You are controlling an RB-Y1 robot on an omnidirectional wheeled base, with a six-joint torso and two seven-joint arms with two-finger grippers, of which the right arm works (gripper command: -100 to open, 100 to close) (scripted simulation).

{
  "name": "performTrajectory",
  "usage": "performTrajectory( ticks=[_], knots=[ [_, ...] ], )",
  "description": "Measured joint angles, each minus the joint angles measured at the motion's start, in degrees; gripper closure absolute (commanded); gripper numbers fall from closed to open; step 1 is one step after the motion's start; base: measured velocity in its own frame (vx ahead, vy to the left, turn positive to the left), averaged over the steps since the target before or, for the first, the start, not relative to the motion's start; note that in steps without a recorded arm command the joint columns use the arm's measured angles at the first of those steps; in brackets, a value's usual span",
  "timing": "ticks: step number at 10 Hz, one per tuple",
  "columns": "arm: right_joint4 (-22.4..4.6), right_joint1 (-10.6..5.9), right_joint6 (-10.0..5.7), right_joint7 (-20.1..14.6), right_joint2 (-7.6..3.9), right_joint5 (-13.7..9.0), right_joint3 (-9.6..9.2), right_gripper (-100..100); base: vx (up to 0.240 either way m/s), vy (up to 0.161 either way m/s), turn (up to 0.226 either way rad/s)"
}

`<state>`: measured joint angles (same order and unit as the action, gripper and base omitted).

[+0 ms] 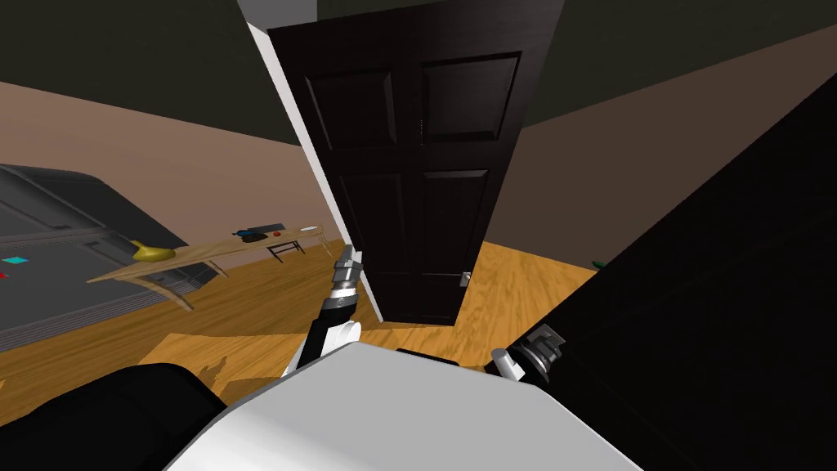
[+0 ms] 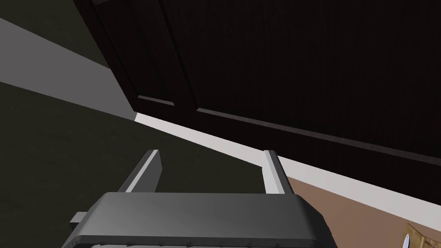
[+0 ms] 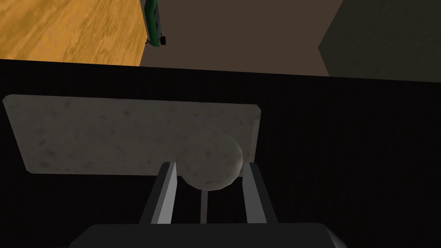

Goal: Push the door open

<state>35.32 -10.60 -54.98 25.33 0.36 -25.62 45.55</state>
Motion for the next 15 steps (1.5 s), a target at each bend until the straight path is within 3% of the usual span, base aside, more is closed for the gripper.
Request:
performTrajectory(
  ticks=[1,3,4,6,7,9,11,12,15],
  knots=[
    [1.65,0.22,0.36,0.39,0.28,-0.13,0.21,100,0.044,-0.1,0.148],
    [1.62,-0.29,-0.43,2.14,-0.11,-2.0,2.72,100,0.055,-0.158,0.209],
    [5.06,0.69,0.57,3.36,0.94,-3.07,4.1,100,0.031,-0.132,0.073],
    [1.77,-0.99,-1.42,3.32,-1.03,-3.66,4.93,100,0.026,-0.054,0.059],
    [1.27,-1.51,-2.14,3.86,-1.24,-4.49,6.08,100,0.031,-0.102,0.167],
    [0.72,-1.75,-3.25,4.87,-0.98,-5.99,8.06,100,0.035,-0.124,0.155],
    [1.96,-2.0,-4.32,6.68,0.45,-7.88,10.65,100,0.041,-0.141,0.111],
    [0.81,-2.69,-5.22,7.07,0.03,-8.55,11.58,100,0.025,-0.137,0.129],
    [1.2,-3.7,-7.38,9.22,1.76,-11.24,15.32,100,0.028,-0.128,0.11]
  ],
)
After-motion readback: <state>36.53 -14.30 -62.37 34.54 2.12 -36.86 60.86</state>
